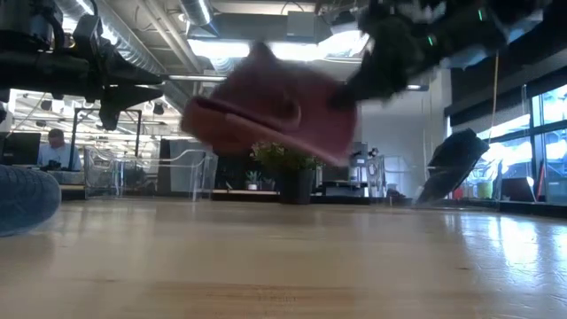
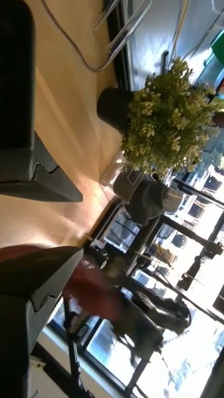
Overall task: Pick & Place hat
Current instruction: Put the red cap into the left transparent bin
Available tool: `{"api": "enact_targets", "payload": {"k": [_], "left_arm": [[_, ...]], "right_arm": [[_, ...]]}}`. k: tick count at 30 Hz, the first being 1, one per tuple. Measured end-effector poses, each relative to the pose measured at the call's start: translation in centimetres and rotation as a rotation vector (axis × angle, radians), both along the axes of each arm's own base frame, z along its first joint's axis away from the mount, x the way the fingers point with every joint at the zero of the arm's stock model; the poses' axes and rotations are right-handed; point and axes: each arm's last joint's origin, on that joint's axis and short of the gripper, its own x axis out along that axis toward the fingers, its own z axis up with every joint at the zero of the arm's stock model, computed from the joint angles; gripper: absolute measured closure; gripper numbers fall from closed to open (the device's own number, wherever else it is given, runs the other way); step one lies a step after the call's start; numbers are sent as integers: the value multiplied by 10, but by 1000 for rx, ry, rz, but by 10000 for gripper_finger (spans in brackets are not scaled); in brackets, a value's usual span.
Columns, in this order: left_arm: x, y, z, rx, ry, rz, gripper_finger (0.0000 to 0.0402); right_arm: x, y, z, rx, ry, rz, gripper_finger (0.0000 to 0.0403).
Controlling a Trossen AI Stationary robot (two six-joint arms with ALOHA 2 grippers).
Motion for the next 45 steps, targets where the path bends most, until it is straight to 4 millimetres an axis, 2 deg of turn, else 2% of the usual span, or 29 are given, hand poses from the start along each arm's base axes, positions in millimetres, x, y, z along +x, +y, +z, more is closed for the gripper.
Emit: {"api": "enact_targets", "payload": {"k": [2,4,8,12,18,22,27,39,43,45], "left_arm": [[0,1,0,6,2,19,281],[0,1,0,12,4,38,281],[-1,2,0,13,5,65,281],[-1,2,0,34,14,67,281],[-1,2,0,35,15,70,281],[-1,2,0,36,15,70,281],[-1,2,0,52,22,71,281],[-1,2,0,83,35,72,281],[-1,2,-1,80,44,72,281],[-1,2,-2,77,52,71,281]], "right_arm": [[1,-1,26,-197,1,-39,386],[2,2,43,-410,70,-58,386],[10,6,55,-749,284,-119,386],[19,5,37,-952,478,-207,386],[34,8,3,-1145,686,-59,382],[44,9,-5,-1213,694,36,379],[47,13,-7,-1236,653,237,377],[47,20,-6,-1257,631,256,331],[47,29,-7,-1233,574,350,321],[48,32,-8,-1167,512,418,320]]}}
